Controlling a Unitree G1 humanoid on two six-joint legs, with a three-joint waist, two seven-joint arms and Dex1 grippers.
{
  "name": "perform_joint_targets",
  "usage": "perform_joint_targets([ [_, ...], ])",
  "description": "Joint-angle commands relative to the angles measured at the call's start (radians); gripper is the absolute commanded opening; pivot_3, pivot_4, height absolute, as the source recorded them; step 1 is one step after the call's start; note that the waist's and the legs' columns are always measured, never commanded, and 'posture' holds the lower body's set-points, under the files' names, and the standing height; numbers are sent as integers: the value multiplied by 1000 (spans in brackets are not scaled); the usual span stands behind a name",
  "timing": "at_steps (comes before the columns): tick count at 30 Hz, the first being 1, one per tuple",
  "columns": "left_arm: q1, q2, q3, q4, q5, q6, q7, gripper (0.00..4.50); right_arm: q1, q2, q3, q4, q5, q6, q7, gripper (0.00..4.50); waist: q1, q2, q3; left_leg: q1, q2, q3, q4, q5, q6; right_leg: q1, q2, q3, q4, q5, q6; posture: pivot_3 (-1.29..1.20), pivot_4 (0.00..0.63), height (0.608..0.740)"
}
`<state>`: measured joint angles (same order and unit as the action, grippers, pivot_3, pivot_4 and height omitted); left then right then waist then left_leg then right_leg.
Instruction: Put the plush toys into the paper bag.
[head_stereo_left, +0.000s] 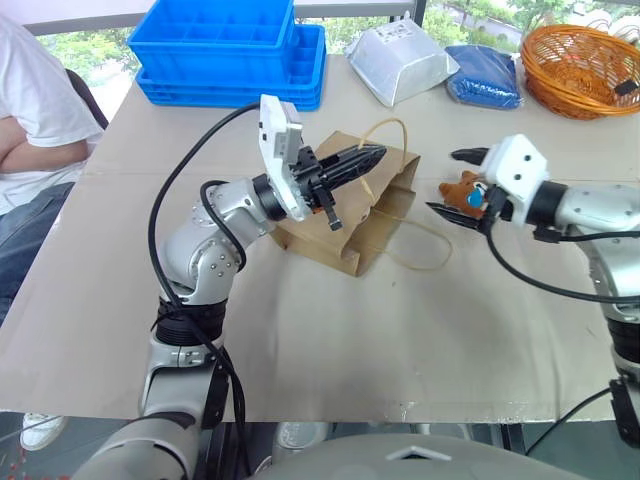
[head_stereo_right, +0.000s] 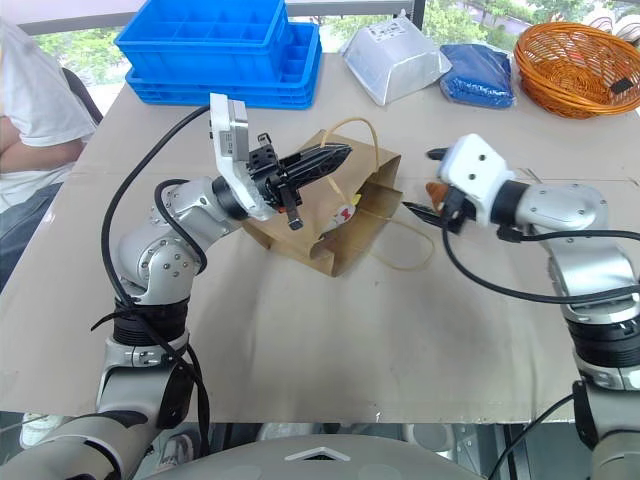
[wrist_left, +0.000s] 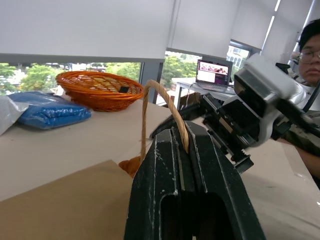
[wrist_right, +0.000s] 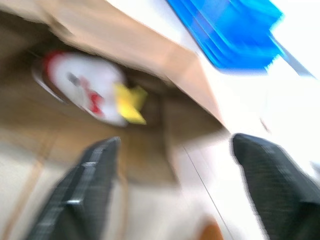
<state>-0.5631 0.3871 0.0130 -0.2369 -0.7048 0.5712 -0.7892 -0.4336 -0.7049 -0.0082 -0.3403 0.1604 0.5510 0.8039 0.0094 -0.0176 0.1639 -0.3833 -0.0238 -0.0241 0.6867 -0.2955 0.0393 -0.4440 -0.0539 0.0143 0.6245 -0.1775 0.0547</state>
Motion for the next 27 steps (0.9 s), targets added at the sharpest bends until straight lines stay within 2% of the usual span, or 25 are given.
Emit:
perform_joint_targets([
  [1,-12,-4,13,-20,12,-33,4,0,-18,-25,-18,55,-47,84,-75,4405,-1,0,0,0,0,0,0,0,0,0,0,0,0,0,0,0,150,740],
  [4,-18,-5,15,-11,16,-40,3,0,-52,-10,36,150,-50,142,-74,4405,-1,0,0,0,0,0,0,0,0,0,1,0,0,0,0,0,150,740],
  [6,-17,-1,7,-6,32,-53,-2,0,-112,13,121,318,-132,103,-112,4405,-7,0,0,0,0,1,0,0,0,0,1,1,0,0,0,0,150,740],
  [8,-16,1,6,-2,38,-59,-6,0,-150,35,160,421,-151,87,-106,4405,-12,0,0,1,0,2,0,0,0,0,1,1,0,0,0,0,150,740],
  [9,-18,2,8,-2,38,-59,-6,0,-161,36,173,449,-164,68,-105,4174,-16,0,0,1,0,2,0,0,0,0,1,1,0,0,0,0,150,740],
  [12,-17,6,17,-7,42,-62,2,0,-169,30,175,475,-165,43,-89,3118,-17,0,0,0,0,0,0,0,0,0,1,0,1,0,0,0,150,740],
  [16,-5,2,24,-22,37,-57,17,0,-143,18,138,442,-141,34,-76,1155,-16,0,0,0,0,0,0,0,0,0,0,1,0,0,0,0,150,740],
  [18,1,1,26,-26,32,-53,23,0,-121,14,109,399,-120,12,-68,332,-15,0,0,0,0,0,0,0,0,0,0,0,0,0,0,0,150,740],
  [19,2,1,28,-28,29,-50,24,0,-108,18,80,348,-85,15,-53,61,-14,0,0,0,0,0,0,0,0,0,0,0,0,0,0,0,150,740],
  [23,-7,1,37,-24,17,-39,29,0,-62,0,16,79,57,88,31,61,-17,0,0,-1,0,-1,0,0,0,-1,0,0,0,0,0,0,150,740],
  [27,-20,2,32,-15,11,-37,13,0,-76,14,64,-105,131,204,33,61,-22,0,0,0,1,-1,0,0,0,0,1,0,1,0,0,0,150,740],
])
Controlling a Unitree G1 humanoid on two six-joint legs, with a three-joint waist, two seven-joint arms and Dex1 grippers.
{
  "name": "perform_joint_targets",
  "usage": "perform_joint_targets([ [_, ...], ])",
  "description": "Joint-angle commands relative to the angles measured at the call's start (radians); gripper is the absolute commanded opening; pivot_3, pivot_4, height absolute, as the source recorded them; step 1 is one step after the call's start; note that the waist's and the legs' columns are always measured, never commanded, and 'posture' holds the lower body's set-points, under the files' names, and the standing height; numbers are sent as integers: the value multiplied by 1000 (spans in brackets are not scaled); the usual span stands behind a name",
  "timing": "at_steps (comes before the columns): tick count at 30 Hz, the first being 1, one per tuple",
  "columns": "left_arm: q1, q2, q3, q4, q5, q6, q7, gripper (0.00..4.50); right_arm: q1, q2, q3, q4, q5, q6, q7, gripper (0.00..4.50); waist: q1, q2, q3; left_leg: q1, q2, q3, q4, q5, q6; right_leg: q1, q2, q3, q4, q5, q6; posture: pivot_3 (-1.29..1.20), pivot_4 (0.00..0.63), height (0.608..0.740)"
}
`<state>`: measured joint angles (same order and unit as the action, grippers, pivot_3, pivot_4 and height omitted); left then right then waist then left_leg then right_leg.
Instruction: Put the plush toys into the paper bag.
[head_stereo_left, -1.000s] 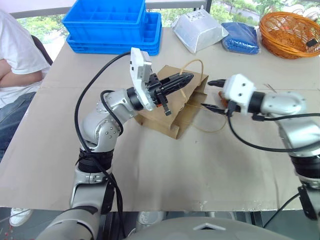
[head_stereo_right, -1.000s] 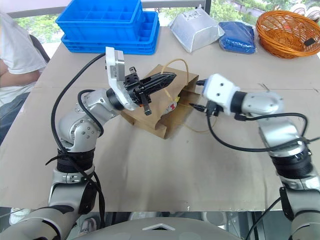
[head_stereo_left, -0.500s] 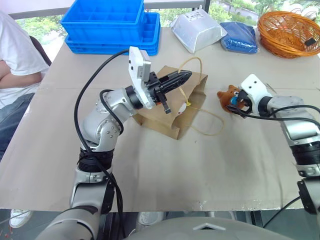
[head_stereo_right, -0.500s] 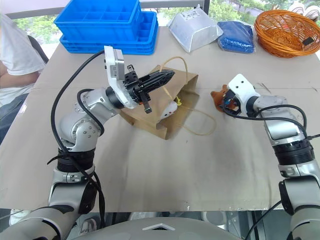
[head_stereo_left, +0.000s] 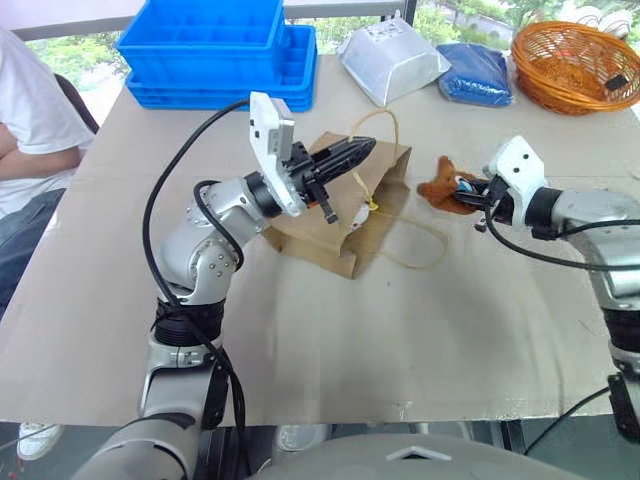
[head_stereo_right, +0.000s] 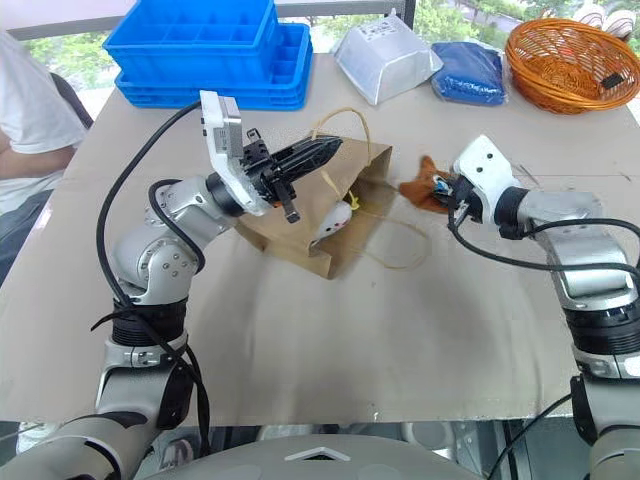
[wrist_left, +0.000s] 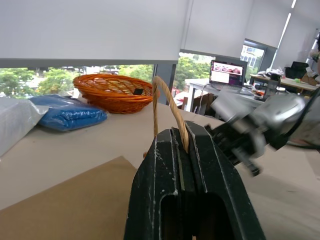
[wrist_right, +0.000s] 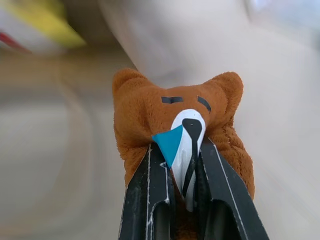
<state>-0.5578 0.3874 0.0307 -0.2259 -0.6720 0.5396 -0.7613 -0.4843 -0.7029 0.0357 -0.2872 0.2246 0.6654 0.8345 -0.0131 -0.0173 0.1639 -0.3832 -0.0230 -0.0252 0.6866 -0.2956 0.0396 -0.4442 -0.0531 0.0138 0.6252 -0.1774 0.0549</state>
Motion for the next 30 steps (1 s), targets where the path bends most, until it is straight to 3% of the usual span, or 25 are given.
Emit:
perform_joint_targets([
  [1,-31,0,13,-21,-24,-5,-19,0,-41,30,47,-178,67,107,-10,61,0,0,0,0,0,0,0,0,0,0,0,0,0,0,0,0,150,740],
  [6,-57,-13,14,-3,-35,-2,-31,0,-130,107,239,-79,-21,46,-16,61,0,0,0,0,0,0,0,0,0,0,0,0,0,0,0,0,150,740],
  [13,-56,-15,-1,-3,-34,7,-43,0,-261,332,331,187,-18,-153,37,61,-6,0,0,0,-1,0,0,0,-1,0,-1,0,0,0,0,0,150,740],
  [19,-31,-14,0,-27,-27,17,-25,0,-258,444,378,381,7,-270,175,61,-3,0,0,0,0,-2,-1,1,-1,-1,0,-2,1,0,0,0,150,740],
  [20,-27,-13,2,-30,-27,18,-22,0,-263,454,372,408,-1,-292,177,777,-2,0,0,0,-1,-1,-1,1,-1,-1,0,-1,1,0,0,0,150,740],
  [23,-17,-12,1,-39,-25,18,-18,0,-265,454,366,439,-16,-338,198,1983,1,0,0,-1,-1,-2,0,1,-1,-1,-1,-1,1,0,0,0,150,740],
  [26,-2,-7,4,-47,-23,16,-15,0,-246,438,359,430,-48,-391,181,3544,-1,0,0,0,-1,-2,-1,1,-1,-1,-1,-1,1,0,0,0,150,740],
  [27,3,-3,7,-49,-22,15,-17,0,-229,418,356,409,-60,-398,175,3830,-1,0,0,0,-1,-2,-1,1,-1,-1,-1,-2,1,0,0,0,150,740],
  [30,15,7,11,-50,-18,9,-21,0,-179,364,315,320,-61,-356,143,3830,0,0,0,0,-1,-2,-1,1,-1,-1,-1,-2,1,0,0,0,150,740],
])
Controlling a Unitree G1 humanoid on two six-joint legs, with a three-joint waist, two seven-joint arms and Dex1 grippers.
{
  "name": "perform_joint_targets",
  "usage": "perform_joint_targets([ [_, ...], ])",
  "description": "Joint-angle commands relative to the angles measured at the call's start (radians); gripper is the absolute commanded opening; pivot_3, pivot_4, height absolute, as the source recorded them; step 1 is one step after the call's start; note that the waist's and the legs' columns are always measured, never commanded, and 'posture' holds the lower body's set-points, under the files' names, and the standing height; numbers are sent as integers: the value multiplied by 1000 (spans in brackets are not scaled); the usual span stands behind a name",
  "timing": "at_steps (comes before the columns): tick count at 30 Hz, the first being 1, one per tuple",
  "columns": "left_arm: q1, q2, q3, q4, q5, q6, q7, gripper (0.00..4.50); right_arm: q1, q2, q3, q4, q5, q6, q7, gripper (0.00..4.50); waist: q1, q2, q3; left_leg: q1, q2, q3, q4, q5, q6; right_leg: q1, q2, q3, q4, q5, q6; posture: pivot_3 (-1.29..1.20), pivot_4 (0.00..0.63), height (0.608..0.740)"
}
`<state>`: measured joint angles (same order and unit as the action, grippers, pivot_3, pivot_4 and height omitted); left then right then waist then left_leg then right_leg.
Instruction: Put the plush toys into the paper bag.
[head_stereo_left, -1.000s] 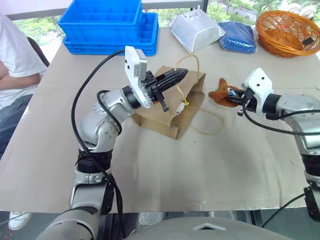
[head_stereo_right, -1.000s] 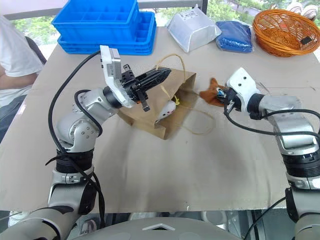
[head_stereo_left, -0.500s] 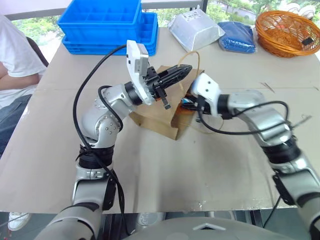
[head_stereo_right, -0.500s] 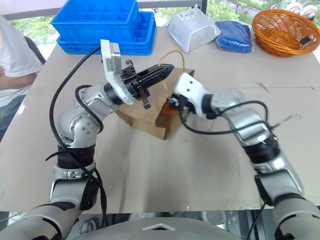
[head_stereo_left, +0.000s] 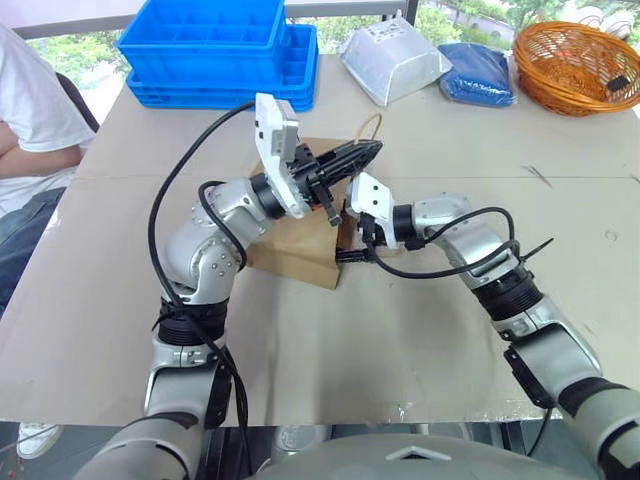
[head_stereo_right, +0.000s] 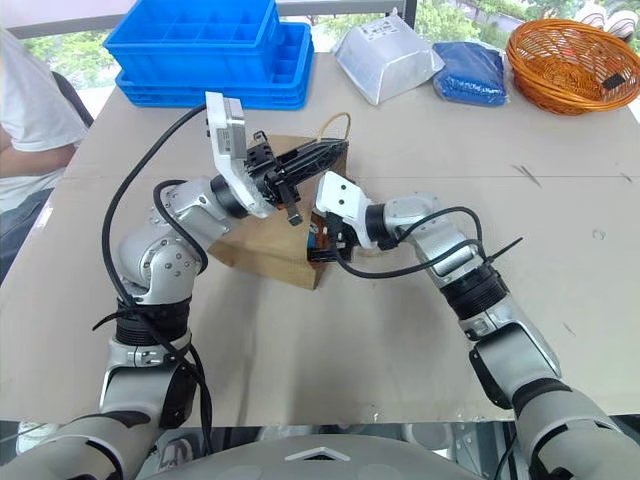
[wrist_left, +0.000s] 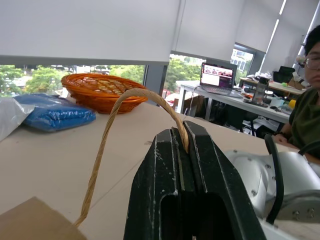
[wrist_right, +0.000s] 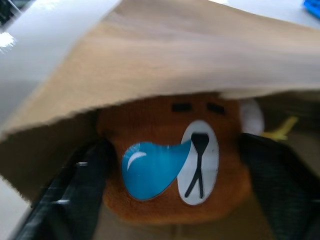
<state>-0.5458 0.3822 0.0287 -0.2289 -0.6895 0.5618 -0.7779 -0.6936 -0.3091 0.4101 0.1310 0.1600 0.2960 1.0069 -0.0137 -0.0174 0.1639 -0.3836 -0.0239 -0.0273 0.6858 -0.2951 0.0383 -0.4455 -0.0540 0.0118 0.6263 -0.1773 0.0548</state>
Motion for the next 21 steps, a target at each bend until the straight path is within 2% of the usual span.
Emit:
perform_joint_targets([
  [1,7,16,13,-46,2,-17,-6,0,47,-49,-77,-134,8,34,-41,3830,1,0,0,0,0,0,0,0,0,0,0,0,0,0,0,0,150,740],
  [9,25,31,9,-32,16,-45,-22,0,222,-181,-277,-493,92,350,-180,3830,3,0,0,0,0,0,0,0,0,0,0,1,0,0,0,0,150,740],
  [14,25,28,5,-28,26,-58,-28,0,272,-145,-400,-558,168,761,-355,3830,1,0,0,0,0,2,0,0,0,0,0,2,0,0,0,0,150,740],
  [19,25,28,4,-25,31,-65,-32,0,301,-65,-458,-550,228,938,-444,3830,1,0,0,0,0,2,0,0,0,0,0,2,0,0,0,0,150,740],
  [21,23,28,4,-24,33,-67,-33,0,315,-46,-453,-513,227,927,-460,3830,1,0,0,0,0,1,0,0,0,0,0,2,0,0,0,0,150,740],
])
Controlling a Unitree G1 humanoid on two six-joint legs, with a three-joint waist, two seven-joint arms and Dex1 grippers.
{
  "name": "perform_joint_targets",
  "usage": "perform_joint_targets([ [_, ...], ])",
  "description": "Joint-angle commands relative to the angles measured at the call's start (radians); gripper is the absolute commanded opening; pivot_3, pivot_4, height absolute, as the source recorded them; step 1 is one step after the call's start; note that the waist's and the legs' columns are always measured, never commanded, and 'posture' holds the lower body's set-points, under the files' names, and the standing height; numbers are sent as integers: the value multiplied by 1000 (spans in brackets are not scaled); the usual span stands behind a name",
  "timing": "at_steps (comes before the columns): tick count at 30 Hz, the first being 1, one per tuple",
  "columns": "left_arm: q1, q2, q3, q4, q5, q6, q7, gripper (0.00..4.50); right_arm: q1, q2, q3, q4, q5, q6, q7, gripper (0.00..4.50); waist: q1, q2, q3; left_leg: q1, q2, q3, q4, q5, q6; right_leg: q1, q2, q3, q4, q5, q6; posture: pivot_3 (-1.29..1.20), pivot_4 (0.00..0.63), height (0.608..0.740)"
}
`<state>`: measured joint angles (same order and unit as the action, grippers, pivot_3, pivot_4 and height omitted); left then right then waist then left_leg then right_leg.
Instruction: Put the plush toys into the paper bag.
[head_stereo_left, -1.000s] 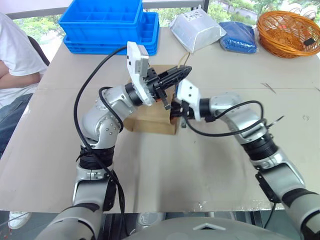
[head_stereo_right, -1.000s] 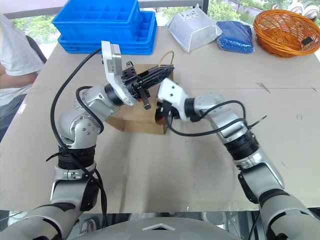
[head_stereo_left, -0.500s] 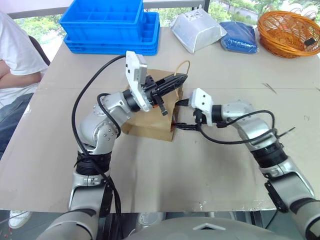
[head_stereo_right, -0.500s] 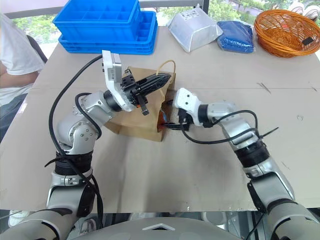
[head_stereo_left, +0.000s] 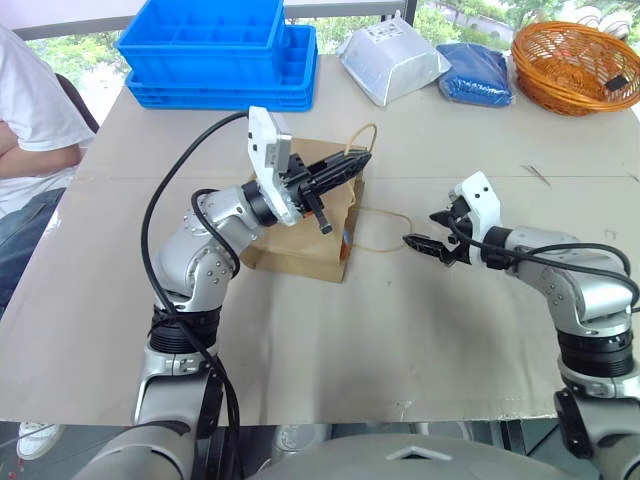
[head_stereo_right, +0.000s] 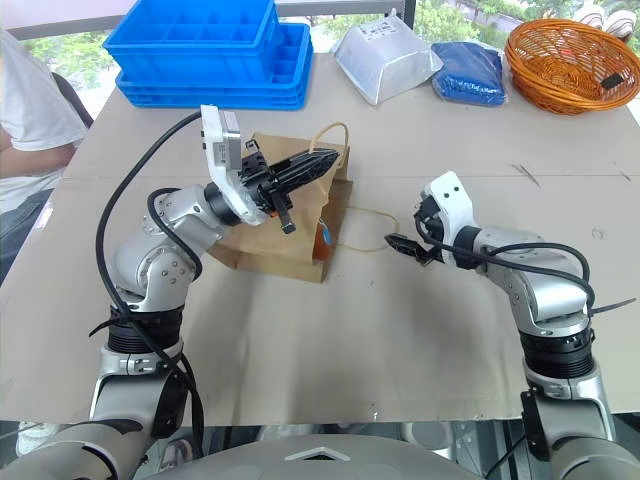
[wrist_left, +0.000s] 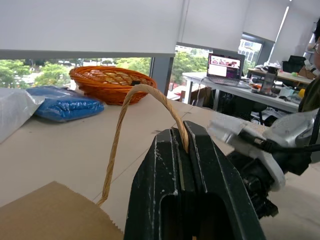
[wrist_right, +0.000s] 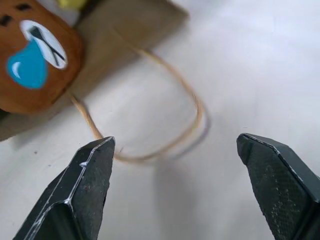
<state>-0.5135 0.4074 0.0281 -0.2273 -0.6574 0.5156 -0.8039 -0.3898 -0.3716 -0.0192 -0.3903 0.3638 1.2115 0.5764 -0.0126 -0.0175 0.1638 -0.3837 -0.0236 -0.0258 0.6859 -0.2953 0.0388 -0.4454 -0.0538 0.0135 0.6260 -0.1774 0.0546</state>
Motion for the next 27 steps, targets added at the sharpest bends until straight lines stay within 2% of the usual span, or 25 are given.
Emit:
perform_joint_targets([
  [1,-10,3,5,-24,2,-21,-8,0,13,32,-19,29,30,-1,-30,3830,0,0,0,0,0,0,0,0,0,0,0,0,0,0,0,0,150,740],
  [5,-10,6,6,-21,11,-22,-8,0,-2,72,8,100,52,-55,-13,2696,-2,0,0,1,0,1,0,0,0,1,0,1,0,0,0,0,150,740],
  [7,-8,6,7,-28,10,-19,-4,0,-9,83,30,153,28,-130,-16,1677,-5,0,0,1,0,1,0,0,0,1,1,0,0,0,0,0,150,740],
  [11,-5,5,8,-38,14,-23,3,0,-17,131,-7,188,68,-230,-3,59,-5,0,0,1,0,1,0,0,0,1,2,0,0,0,0,0,150,740],
  [14,-7,-2,17,-39,12,-30,12,0,-10,172,-78,128,173,-235,22,23,-3,0,0,1,0,1,0,0,0,1,2,0,0,0,0,0,150,740],
  [18,-32,-15,48,-28,-30,-8,28,0,-19,204,-210,6,393,-156,2,23,3,0,0,0,0,-1,0,0,0,1,1,0,0,0,0,0,150,740],
  [23,-105,0,121,47,-151,78,14,0,-97,196,-375,-133,804,-72,-191,23,0,0,0,0,0,-1,0,-1,2,1,0,-1,0,0,0,0,150,740],
  [27,-168,12,161,132,-191,116,13,0,-120,83,-386,-186,1159,-123,-404,23,-3,0,0,1,0,-1,0,-1,2,1,1,-1,0,0,0,0,150,740],
])
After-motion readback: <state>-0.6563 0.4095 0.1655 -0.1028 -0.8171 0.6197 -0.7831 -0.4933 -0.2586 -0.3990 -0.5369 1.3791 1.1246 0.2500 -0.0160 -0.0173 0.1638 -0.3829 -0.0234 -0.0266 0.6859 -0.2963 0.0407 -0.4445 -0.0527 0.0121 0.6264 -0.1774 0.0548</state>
